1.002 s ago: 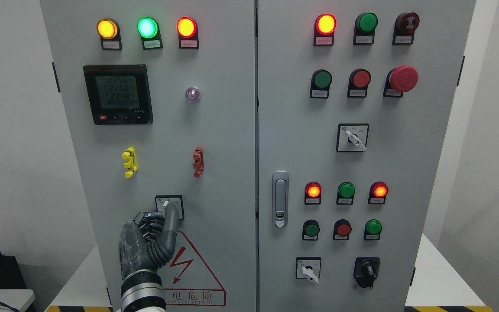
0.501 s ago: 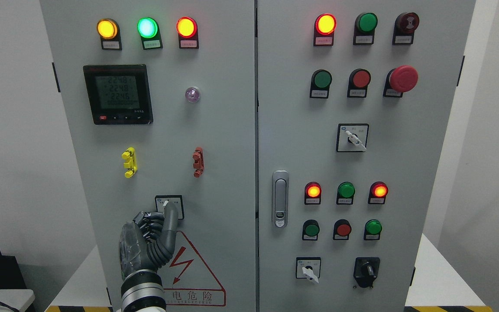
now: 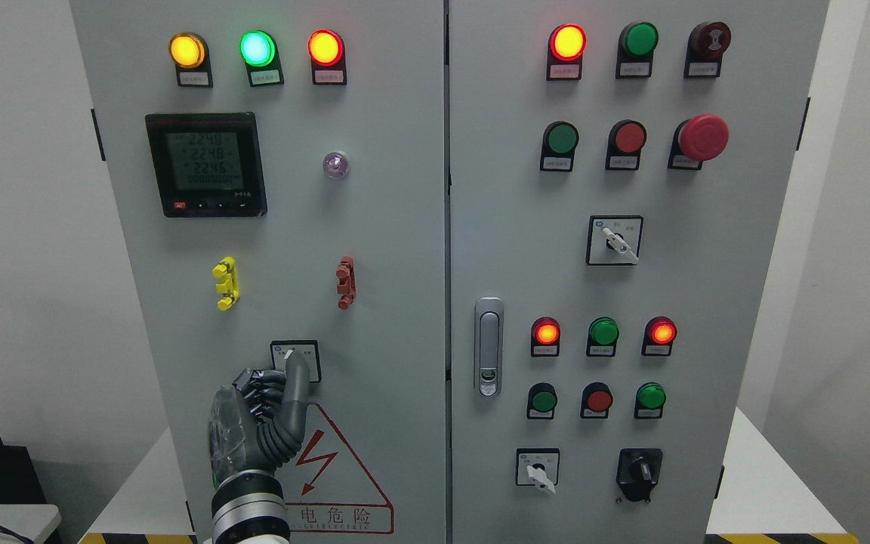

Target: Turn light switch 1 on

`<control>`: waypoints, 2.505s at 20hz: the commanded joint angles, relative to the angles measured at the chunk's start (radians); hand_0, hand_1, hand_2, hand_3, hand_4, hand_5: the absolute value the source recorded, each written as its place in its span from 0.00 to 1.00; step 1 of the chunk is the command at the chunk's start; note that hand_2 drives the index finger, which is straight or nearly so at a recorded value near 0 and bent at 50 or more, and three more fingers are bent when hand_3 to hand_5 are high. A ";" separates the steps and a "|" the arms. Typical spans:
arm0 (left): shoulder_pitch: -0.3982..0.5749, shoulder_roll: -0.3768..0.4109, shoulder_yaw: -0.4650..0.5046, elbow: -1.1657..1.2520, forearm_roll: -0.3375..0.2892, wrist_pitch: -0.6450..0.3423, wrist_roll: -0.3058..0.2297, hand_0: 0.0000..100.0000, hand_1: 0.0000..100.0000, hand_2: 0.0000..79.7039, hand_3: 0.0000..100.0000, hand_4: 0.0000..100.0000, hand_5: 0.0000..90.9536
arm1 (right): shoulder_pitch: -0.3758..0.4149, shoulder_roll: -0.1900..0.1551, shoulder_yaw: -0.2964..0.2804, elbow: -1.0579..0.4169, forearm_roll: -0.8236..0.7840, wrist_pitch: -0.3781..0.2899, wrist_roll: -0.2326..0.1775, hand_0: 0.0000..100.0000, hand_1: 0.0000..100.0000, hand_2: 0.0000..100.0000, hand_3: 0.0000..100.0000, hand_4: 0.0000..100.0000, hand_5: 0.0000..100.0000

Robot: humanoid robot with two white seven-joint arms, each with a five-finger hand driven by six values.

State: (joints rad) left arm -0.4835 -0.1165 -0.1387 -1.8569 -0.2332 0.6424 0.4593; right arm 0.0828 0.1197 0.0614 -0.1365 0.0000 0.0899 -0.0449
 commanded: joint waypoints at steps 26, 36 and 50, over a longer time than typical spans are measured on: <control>-0.007 0.000 -0.001 -0.001 0.000 0.000 -0.004 0.54 0.30 0.68 0.91 0.97 0.95 | 0.000 0.000 0.000 0.000 -0.018 0.001 0.000 0.12 0.39 0.00 0.00 0.00 0.00; -0.007 0.000 -0.001 -0.001 0.002 0.000 -0.004 0.59 0.27 0.68 0.92 0.98 0.95 | 0.000 0.000 0.000 0.000 -0.018 0.001 0.000 0.12 0.39 0.00 0.00 0.00 0.00; -0.007 0.000 -0.001 -0.001 0.005 -0.003 -0.005 0.59 0.18 0.67 0.93 0.98 0.95 | 0.000 0.000 0.000 0.000 -0.018 0.001 0.000 0.12 0.39 0.00 0.00 0.00 0.00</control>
State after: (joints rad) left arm -0.4911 -0.1165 -0.1396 -1.8574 -0.2290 0.6417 0.4545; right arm 0.0828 0.1197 0.0614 -0.1365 0.0000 0.0899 -0.0449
